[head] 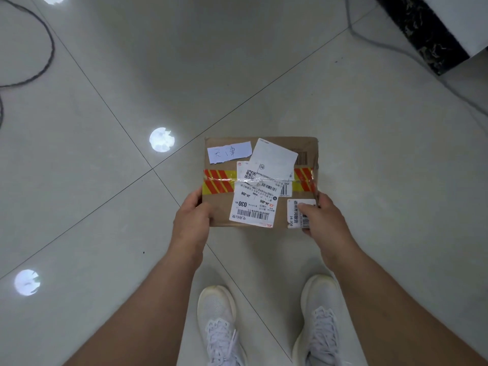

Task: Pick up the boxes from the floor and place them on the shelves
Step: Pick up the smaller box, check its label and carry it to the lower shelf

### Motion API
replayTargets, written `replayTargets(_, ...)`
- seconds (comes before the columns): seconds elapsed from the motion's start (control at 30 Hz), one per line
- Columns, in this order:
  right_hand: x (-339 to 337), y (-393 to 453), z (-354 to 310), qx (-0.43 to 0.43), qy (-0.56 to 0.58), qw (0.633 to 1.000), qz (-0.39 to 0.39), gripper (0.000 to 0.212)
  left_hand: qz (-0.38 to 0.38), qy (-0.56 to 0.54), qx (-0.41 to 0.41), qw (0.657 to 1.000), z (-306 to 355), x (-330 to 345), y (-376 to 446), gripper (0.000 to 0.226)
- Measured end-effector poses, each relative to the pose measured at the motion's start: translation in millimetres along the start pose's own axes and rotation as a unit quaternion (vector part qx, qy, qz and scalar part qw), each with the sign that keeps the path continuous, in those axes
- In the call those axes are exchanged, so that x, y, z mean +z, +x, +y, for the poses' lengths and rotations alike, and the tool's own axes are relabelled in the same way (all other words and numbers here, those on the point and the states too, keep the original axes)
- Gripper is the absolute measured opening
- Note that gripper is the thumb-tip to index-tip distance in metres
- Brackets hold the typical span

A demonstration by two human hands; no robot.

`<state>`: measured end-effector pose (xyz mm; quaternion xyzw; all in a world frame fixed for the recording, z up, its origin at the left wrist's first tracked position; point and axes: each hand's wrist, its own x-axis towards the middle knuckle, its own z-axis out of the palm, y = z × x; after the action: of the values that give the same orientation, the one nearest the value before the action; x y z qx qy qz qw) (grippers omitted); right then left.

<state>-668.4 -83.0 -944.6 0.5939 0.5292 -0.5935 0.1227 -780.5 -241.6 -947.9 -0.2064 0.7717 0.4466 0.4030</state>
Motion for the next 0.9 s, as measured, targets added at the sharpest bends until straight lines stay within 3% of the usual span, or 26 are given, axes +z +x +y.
replayTargets(0.13, 0, 2, 5, -0.009, -0.002, 1.0, 0.006, 0.034, -0.003, 0.001, 0.013, 1.0, -5, 2, -2, 0.044)
replayTargets(0.4, 4, 20, 26, 0.027, 0.008, 0.999, -0.017, 0.044, -0.056, 0.025, 0.005, 0.998, -33, 5, 11, 0.038)
replayTargets(0.43, 3, 24, 31, 0.03, 0.016, 0.999, -0.013, 0.046, -0.065, 0.024, 0.006, 0.998, -38, 6, 11, 0.042)
replayTargets(0.53, -2, 33, 47, 0.031, 0.047, 0.998, 0.003, 0.052, -0.074, -0.007, -0.012, 0.997, -55, 8, 18, 0.09)
replayTargets(0.6, 0, 36, 53, 0.029, 0.063, 0.998, 0.003, 0.059, -0.075, -0.029, -0.021, 0.997, -64, 12, 23, 0.103)
replayTargets(0.7, 1, 32, 54, 0.022, 0.086, 0.996, 0.0, 0.056, -0.077, -0.048, -0.017, 0.996, -64, 21, 19, 0.109)
replayTargets(0.9, -24, 2, 28, -0.005, 0.095, 0.995, -0.011, 0.049, -0.083, -0.061, 0.023, 0.994, -31, 18, -19, 0.098)
